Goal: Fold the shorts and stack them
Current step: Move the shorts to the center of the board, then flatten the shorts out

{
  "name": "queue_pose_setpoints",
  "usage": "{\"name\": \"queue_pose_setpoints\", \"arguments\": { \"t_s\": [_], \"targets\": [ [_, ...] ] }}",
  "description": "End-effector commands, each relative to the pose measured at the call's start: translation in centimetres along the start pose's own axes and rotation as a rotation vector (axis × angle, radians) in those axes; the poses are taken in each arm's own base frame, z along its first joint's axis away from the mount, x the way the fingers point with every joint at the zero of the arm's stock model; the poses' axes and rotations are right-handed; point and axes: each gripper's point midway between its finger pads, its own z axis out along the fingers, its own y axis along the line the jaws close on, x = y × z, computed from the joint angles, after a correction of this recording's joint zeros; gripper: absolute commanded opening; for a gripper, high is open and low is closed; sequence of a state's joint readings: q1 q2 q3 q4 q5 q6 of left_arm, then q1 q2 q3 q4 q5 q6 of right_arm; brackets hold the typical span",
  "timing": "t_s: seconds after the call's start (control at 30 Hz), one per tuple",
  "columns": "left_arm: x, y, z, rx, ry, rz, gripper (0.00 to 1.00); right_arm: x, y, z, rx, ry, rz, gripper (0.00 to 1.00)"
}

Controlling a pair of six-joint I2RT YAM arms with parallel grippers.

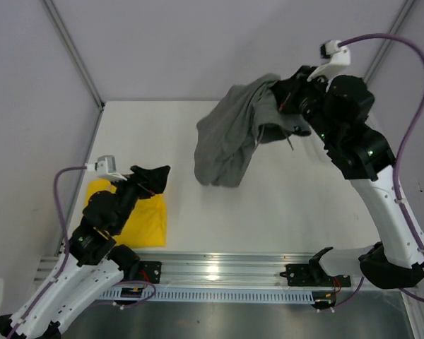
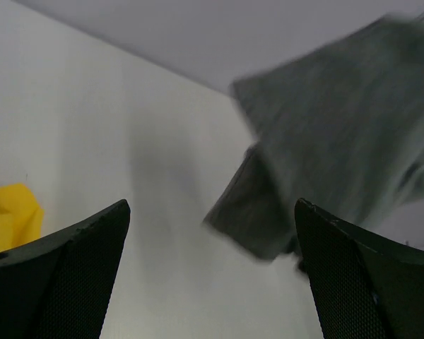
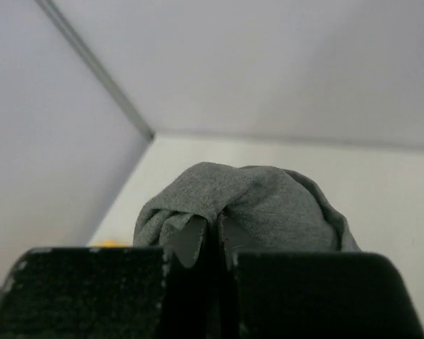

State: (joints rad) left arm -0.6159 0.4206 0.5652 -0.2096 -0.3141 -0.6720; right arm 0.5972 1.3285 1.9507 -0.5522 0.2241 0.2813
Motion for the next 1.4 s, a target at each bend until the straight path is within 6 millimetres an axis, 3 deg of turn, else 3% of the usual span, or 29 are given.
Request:
{"name": "queue_pose_setpoints", "arguments": {
  "t_s": [0.0,0.07,0.1,0.17,0.2,0.27,0.3,0.37,0.4,0.5,0.53,0.57,0.6,0.63,0.7,0.73,0.8,0.83,0.93,1.1,1.37],
  "targets": [
    [-2.4,-0.3,-2.7,-0.041,0.02,0.024,0.99,11.8,1.0,0.1,-0.081,0.37,0.067,0.0],
    [-3.2,-0.5,-3.7,-0.048,0.024,0.017,0.99,15.5,1.7,-0.6,-0.094,0.467,0.075,0.0],
    [-3.3,-0.4,-3.9,-0.053,0.023,0.018,0.99,19.2,2.6,-1.4,-0.12,0.555,0.047,0.02],
    [-3.3,-0.2,-4.2,-0.054,0.019,0.023,0.99,22.7,4.0,-2.1,-0.185,0.645,-0.011,0.18],
    [-2.9,-0.2,-4.1,-0.046,0.031,0.026,0.99,25.4,6.2,-3.0,-0.28,0.731,-0.041,0.32],
    [-2.3,-0.6,-3.7,-0.031,0.058,0.034,0.99,26.7,7.8,-4.4,-0.362,0.782,-0.09,0.54],
    [-1.9,-0.8,-3.5,-0.02,0.078,0.034,0.99,26.7,8.5,-5.8,-0.412,0.782,-0.088,0.73],
    [-0.9,-1.0,-2.7,-0.014,0.118,0.048,0.99,24.9,8.7,-6.0,-0.448,0.689,-0.064,0.94],
    [-0.4,-1.2,-2.2,-0.004,0.128,0.05,0.99,23.5,8.0,-6.5,-0.427,0.637,-0.058,0.99],
    [1.4,-1.7,-0.8,0.024,0.196,0.075,0.99,24.7,3.3,-5.9,-0.268,0.671,-0.034,1.0],
    [2.1,-2.1,-0.6,0.043,0.227,0.085,0.99,26.1,0.5,-5.6,-0.18,0.711,-0.027,0.99],
    [2.6,-2.1,-0.2,0.042,0.246,0.091,0.99,27.0,-1.1,-5.5,-0.126,0.728,-0.02,0.98],
    [3.7,-1.9,0.5,0.03,0.285,0.104,0.99,27.8,-2.8,-5.4,-0.049,0.741,0.011,0.95],
    [4.1,-2.0,0.8,0.035,0.298,0.111,0.99,29.6,-5.8,-5.5,0.036,0.766,0.041,0.93],
    [5.1,-2.3,1.4,0.038,0.322,0.124,0.99,30.5,-7.7,-5.1,0.076,0.732,0.13,0.87],
    [5.5,-2.3,1.6,0.039,0.33,0.127,0.99,32.8,-10.9,-5.7,0.15,0.759,0.175,0.8],
    [6.3,-2.6,1.9,0.048,0.35,0.144,0.99,33.8,-12.0,-5.0,0.131,0.716,0.264,0.73],
    [6.4,-3.2,2.0,0.067,0.351,0.153,0.99,35.9,-13.5,-5.8,0.159,0.752,0.352,0.72],
    [7.2,-3.6,2.7,0.062,0.385,0.186,0.99,38.1,-14.7,-5.4,0.178,0.765,0.447,0.72],
    [8.2,-4.3,3.1,0.05,0.406,0.227,0.99,41.6,-15.8,-5.8,0.232,0.79,0.526,0.81],
    [8.9,-4.3,3.2,0.029,0.417,0.254,0.99,45.0,-15.2,-5.4,0.198,0.832,0.646,0.81]
  ]
}}
